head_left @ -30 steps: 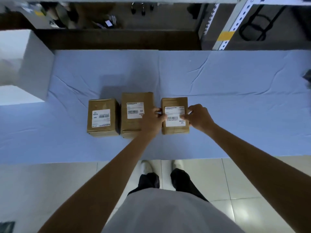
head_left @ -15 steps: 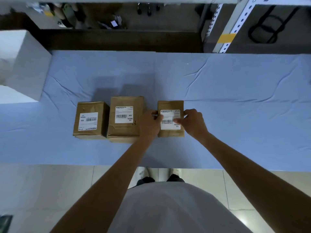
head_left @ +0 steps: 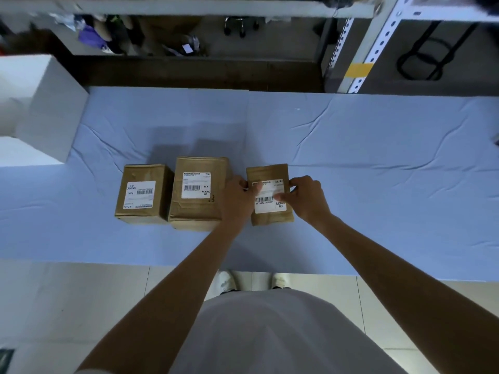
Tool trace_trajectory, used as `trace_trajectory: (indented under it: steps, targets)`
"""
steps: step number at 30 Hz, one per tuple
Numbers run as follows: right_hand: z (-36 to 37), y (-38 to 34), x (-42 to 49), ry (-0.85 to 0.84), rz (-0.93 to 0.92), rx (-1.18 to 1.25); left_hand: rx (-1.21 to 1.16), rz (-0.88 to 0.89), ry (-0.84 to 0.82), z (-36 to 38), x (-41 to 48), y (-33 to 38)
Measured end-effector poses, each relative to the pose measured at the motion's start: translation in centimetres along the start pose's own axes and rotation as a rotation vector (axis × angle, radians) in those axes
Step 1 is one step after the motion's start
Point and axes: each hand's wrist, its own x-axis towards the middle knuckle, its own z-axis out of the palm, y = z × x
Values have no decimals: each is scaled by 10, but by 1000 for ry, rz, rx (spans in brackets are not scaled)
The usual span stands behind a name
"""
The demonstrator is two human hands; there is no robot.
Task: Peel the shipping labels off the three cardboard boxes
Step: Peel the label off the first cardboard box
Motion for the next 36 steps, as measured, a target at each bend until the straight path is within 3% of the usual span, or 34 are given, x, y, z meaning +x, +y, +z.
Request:
trace_trajectory:
  steps: [6,11,19,22,27,32,36]
  targets:
    - [1,1,1,17,-14,-1,20,66,52,3,0,-6]
    - [0,4,4,-6,-8,-20,-111,-41,26,7,3,-12]
    - [-1,3,7,-19,5,-5,-85,-32,60,13,5,-12]
    - [-2,0,7,22,-12,44,-61,29,84,14,5,-9]
    - [-4,-4,11,46,2,93,-244,105,219,14,0,-7]
    - [-7,0,14,36,60,167,-168,328,141,13,-5,-12]
    - [-7,-1,14,17,60,169,-154,339,139,12,-6,-12]
